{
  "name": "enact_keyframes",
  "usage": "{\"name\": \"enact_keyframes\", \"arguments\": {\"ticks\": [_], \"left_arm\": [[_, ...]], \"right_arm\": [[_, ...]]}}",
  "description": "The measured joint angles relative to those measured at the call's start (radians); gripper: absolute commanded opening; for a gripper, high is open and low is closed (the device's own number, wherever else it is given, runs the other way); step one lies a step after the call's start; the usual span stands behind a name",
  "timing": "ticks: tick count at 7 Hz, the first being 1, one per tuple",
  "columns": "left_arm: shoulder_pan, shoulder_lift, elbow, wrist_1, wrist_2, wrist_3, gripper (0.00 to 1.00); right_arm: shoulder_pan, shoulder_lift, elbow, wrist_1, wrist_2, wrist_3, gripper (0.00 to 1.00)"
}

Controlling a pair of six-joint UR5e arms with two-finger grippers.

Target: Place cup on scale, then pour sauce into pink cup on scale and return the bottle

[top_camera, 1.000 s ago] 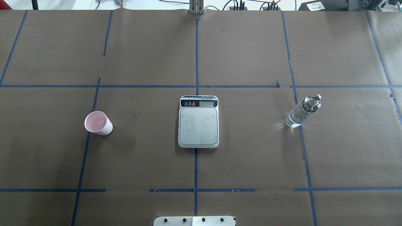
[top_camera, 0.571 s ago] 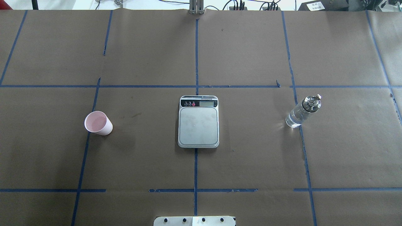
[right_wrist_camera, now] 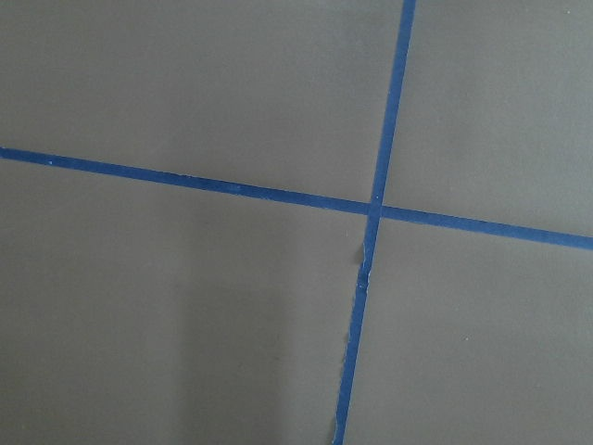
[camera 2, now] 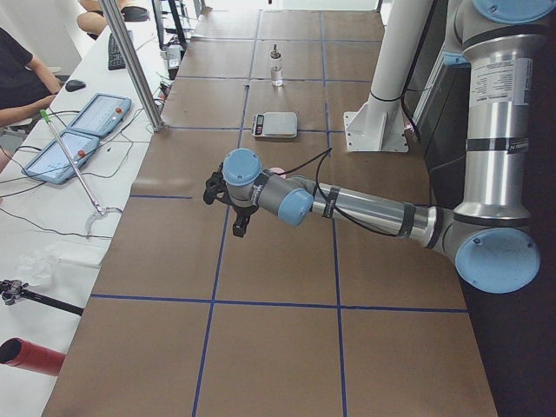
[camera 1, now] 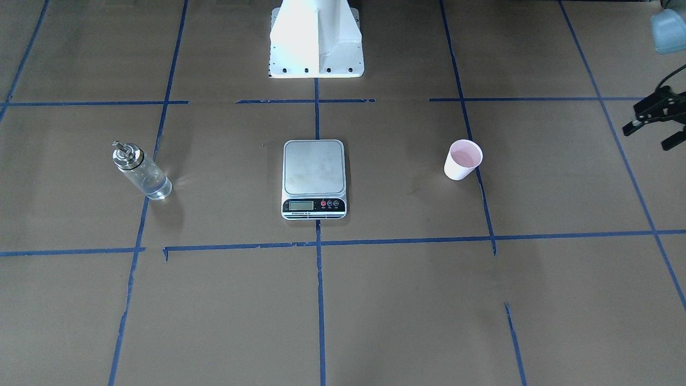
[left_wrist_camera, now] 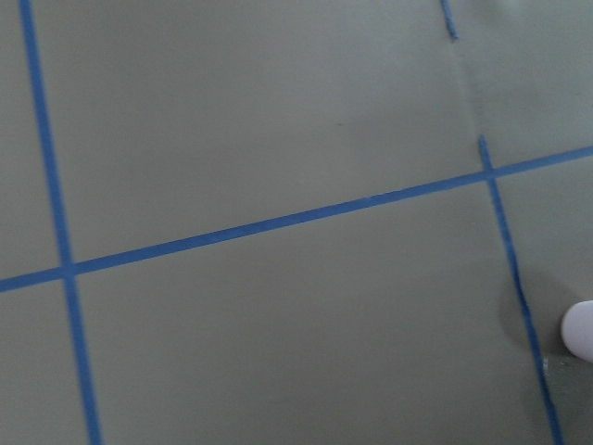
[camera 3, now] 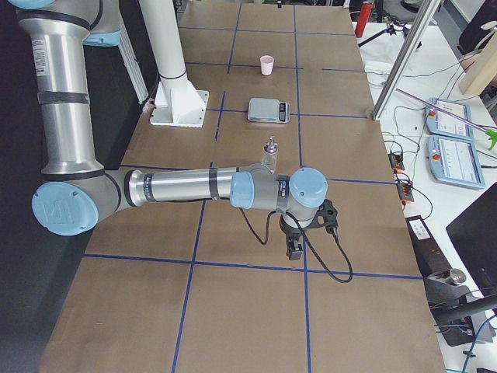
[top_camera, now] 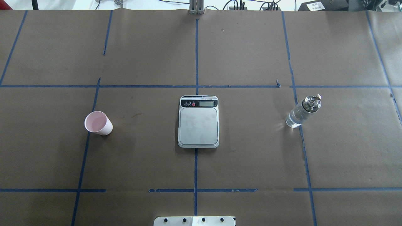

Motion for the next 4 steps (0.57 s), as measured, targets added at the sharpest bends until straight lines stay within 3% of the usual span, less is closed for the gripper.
{"name": "enact_keyframes", "arguments": {"ticks": [4], "left_arm": [[0.363, -0.019, -0.046, -0.237, 0.210, -0.596, 1.00]], "right_arm": [[-0.037, -0.021, 0.051, 0.001, 0.011, 0.013, 1.00]]}}
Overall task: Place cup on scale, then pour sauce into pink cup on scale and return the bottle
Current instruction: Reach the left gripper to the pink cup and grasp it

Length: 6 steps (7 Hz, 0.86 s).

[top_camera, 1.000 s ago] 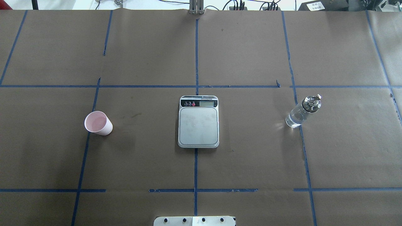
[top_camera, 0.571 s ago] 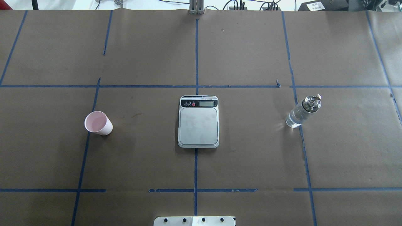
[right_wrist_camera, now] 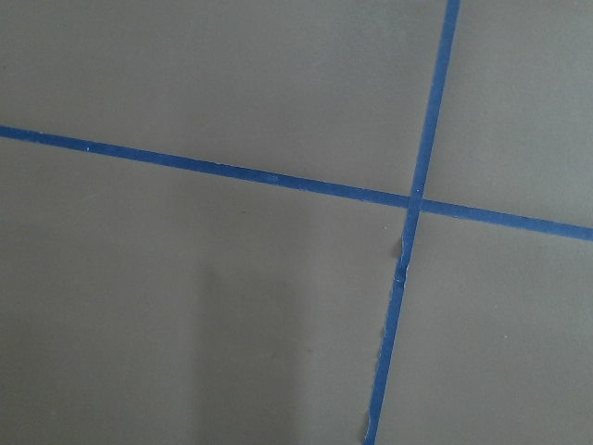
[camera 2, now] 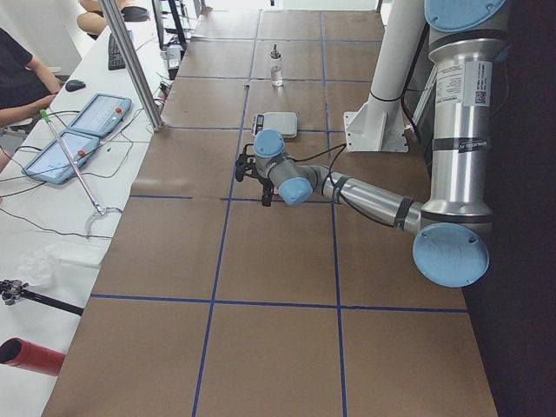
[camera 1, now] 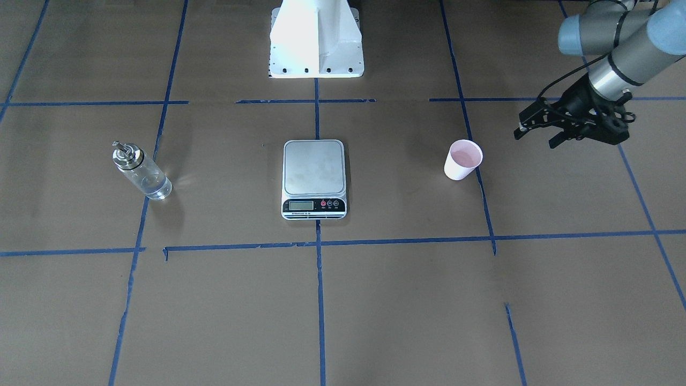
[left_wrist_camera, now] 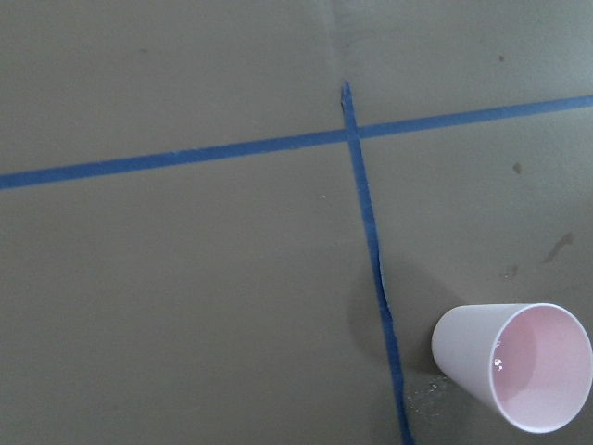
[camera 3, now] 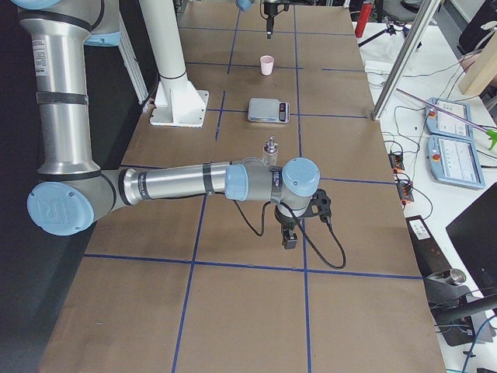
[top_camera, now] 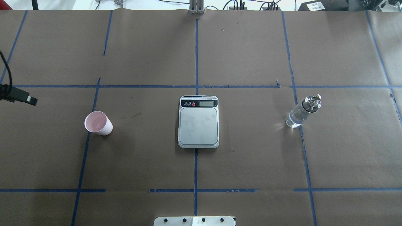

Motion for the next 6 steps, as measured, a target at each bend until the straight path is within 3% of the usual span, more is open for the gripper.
{"name": "enact_keyframes", "arguments": {"ticks": [2, 6], "left_arm": [[0.102, -0.055, 0.024, -0.011, 0.079, -0.130, 1.00], [0.137, -0.089, 0.078, -0.010, 0.102, -0.177, 0.94]], "right_arm": [[-0.004, 0.000, 0.009, 0.000, 0.001, -0.002, 1.00], [-0.005, 0.001, 0.009, -0.002, 0.027, 0.001, 0.99]]}}
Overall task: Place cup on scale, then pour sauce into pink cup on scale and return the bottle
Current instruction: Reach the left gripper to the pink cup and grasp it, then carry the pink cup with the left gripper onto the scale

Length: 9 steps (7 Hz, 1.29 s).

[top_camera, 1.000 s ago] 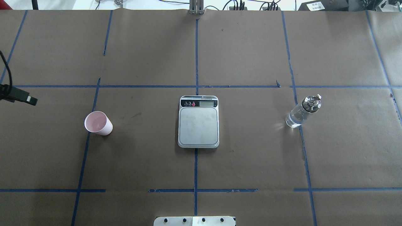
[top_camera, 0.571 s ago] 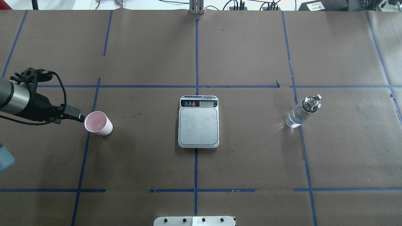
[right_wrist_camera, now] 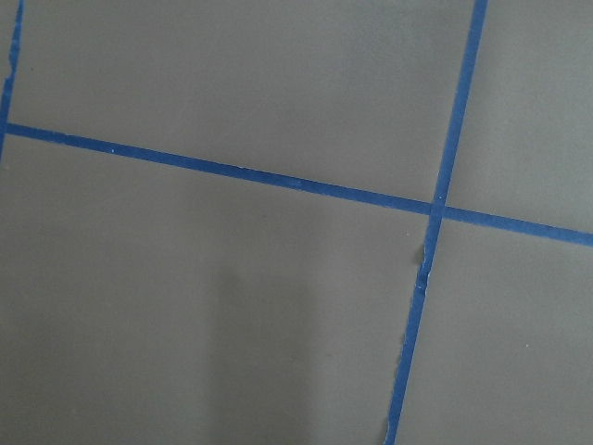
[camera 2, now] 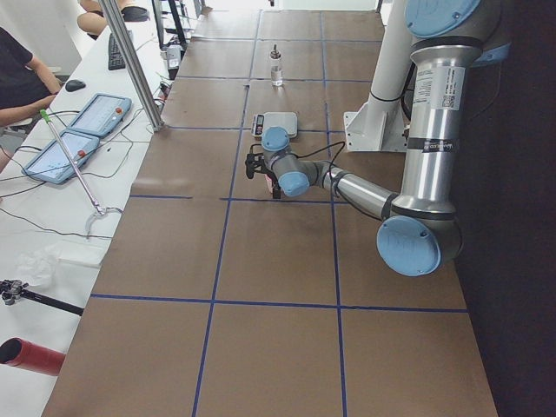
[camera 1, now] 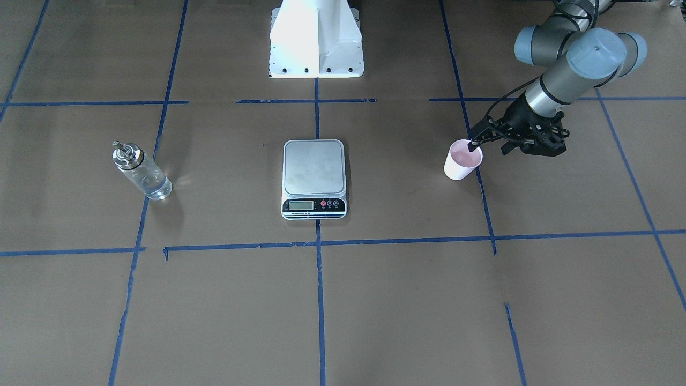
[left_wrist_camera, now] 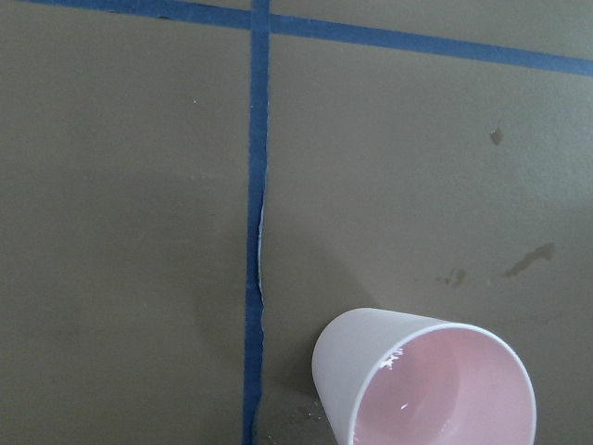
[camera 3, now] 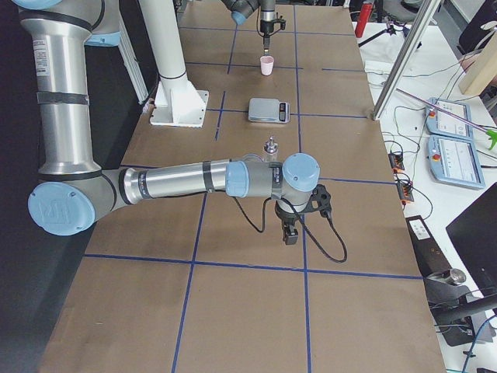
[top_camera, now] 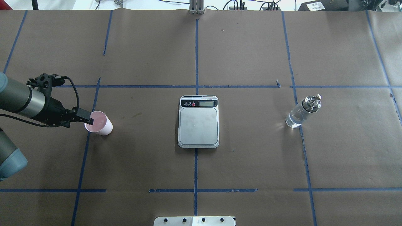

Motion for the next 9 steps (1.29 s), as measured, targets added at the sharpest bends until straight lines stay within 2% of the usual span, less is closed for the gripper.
{"name": "enact_keyframes", "arguments": {"ticks": [1, 2, 3, 4, 6, 7, 8, 9], "left_arm": [[0.004, -0.008, 0.015, 0.000, 0.002, -0.001, 0.94], [0.010, -0.011, 0.022, -0.001, 0.003, -0.001, 0.89], [0.020, -0.013, 0.026, -0.001, 0.004, -0.001, 0.65], [0.031, -0.019, 0.031, -0.001, 0.004, 0.000, 0.01], [0.048, -0.034, 0.040, 0.003, 0.005, -0.009, 0.00], [0.051, -0.041, 0.038, 0.024, 0.008, -0.020, 0.00], [0.051, -0.069, 0.015, 0.103, 0.014, -0.030, 0.00], [0.049, -0.160, -0.019, 0.261, 0.017, -0.036, 0.00]], "right_arm": [[0.000, -0.002, -0.003, 0.000, 0.022, 0.001, 0.99], [0.000, -0.004, -0.005, -0.001, 0.035, 0.001, 0.99], [0.000, -0.005, -0.007, -0.001, 0.041, 0.000, 0.99], [0.000, -0.005, -0.007, -0.001, 0.043, 0.000, 0.98], [0.000, -0.005, -0.007, 0.000, 0.045, -0.004, 0.95], [0.000, -0.005, -0.007, 0.000, 0.044, -0.003, 1.00], [-0.001, -0.005, -0.005, 0.000, 0.043, -0.001, 1.00], [-0.002, -0.003, -0.001, 0.001, 0.043, 0.005, 1.00]]}}
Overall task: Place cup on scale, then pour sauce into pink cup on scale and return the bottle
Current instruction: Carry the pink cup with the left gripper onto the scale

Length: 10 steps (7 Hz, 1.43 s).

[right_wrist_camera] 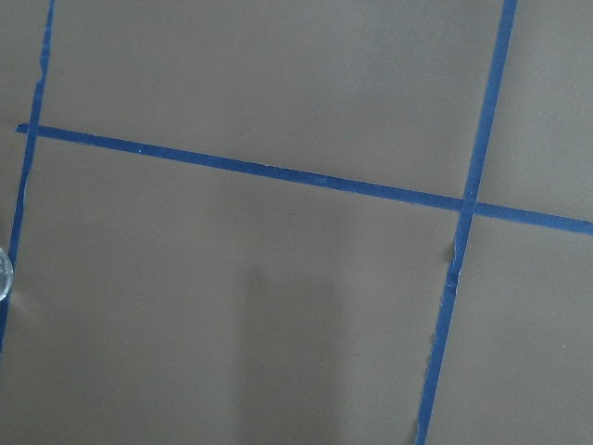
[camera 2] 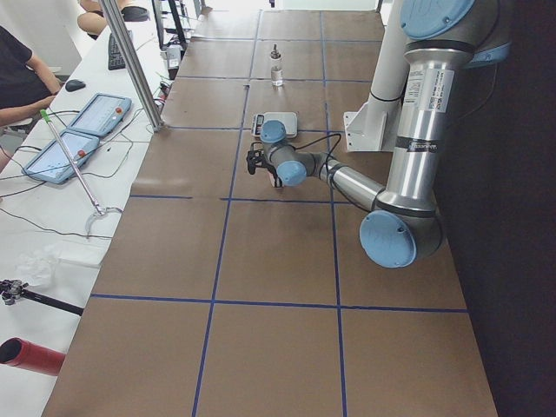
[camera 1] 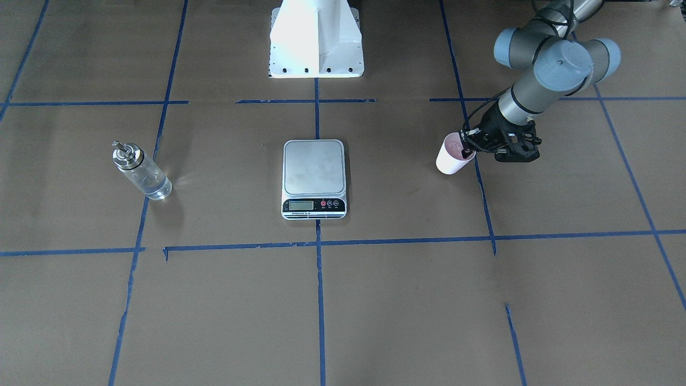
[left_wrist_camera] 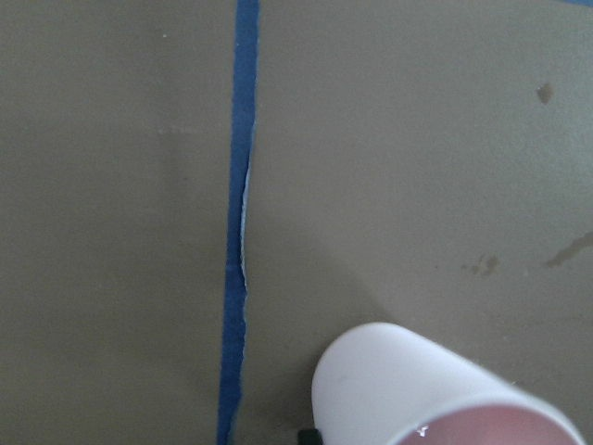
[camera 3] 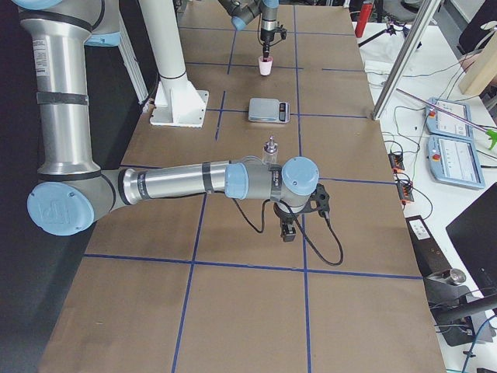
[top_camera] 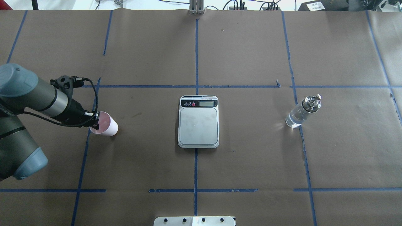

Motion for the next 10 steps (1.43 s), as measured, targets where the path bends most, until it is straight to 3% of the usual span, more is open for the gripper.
{"name": "enact_keyframes", "arguments": {"ticks": [2, 4, 5, 7, 10], "left_arm": [[0.021, -0.303, 0.018, 0.297, 0.033, -0.068, 0.00], [0.116, -0.526, 0.112, 0.351, 0.096, -0.199, 0.00], [0.164, -0.590, 0.166, 0.336, 0.129, -0.241, 0.00], [0.214, -0.622, 0.230, 0.300, 0.167, -0.267, 0.00], [0.222, -0.606, 0.242, 0.291, 0.193, -0.266, 0.00]], "right_arm": [[-0.008, 0.001, 0.023, 0.000, 0.034, 0.018, 1.00], [-0.068, 0.001, 0.095, 0.003, 0.085, 0.165, 1.00], [-0.114, 0.002, 0.158, 0.003, 0.089, 0.274, 1.00], [-0.177, 0.001, 0.235, 0.050, 0.086, 0.375, 1.00], [-0.230, -0.007, 0.270, 0.175, 0.082, 0.436, 1.00]]}}
